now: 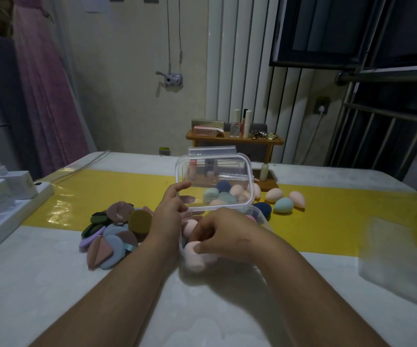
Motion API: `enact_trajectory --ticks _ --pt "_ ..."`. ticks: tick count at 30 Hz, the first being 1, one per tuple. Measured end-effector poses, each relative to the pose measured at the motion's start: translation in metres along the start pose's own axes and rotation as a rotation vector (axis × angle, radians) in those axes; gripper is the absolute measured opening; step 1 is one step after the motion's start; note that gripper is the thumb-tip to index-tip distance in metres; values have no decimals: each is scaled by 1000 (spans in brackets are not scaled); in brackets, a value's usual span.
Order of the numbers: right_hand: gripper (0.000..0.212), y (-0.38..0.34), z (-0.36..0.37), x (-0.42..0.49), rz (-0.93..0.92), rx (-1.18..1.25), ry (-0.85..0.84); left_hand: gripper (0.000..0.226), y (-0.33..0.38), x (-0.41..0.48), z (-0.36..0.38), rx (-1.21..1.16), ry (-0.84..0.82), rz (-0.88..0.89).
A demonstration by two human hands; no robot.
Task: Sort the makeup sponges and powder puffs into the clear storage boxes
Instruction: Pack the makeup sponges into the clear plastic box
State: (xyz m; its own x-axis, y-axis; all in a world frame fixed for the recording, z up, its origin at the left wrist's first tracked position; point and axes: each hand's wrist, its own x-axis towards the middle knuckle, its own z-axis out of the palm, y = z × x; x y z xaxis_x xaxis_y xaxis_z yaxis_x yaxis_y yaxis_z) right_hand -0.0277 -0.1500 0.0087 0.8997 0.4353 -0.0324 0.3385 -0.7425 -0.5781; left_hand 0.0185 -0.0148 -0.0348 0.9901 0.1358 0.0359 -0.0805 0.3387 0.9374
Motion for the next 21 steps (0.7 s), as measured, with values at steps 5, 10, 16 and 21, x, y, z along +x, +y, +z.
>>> enact_trajectory --ticks 5,10,16,21 --pt "10 -2 7 5 38 -41 78 56 -3 3 -1 10 6 -7" --pt "10 -2 9 5 41 -62 119 58 -4 4 -1 15 9 0" --pt "15 -2 4 3 25 -22 29 58 0 0 0 0 -22 -5" --pt "22 -4 0 0 56 3 -71 57 0 0 0 22 -25 2"
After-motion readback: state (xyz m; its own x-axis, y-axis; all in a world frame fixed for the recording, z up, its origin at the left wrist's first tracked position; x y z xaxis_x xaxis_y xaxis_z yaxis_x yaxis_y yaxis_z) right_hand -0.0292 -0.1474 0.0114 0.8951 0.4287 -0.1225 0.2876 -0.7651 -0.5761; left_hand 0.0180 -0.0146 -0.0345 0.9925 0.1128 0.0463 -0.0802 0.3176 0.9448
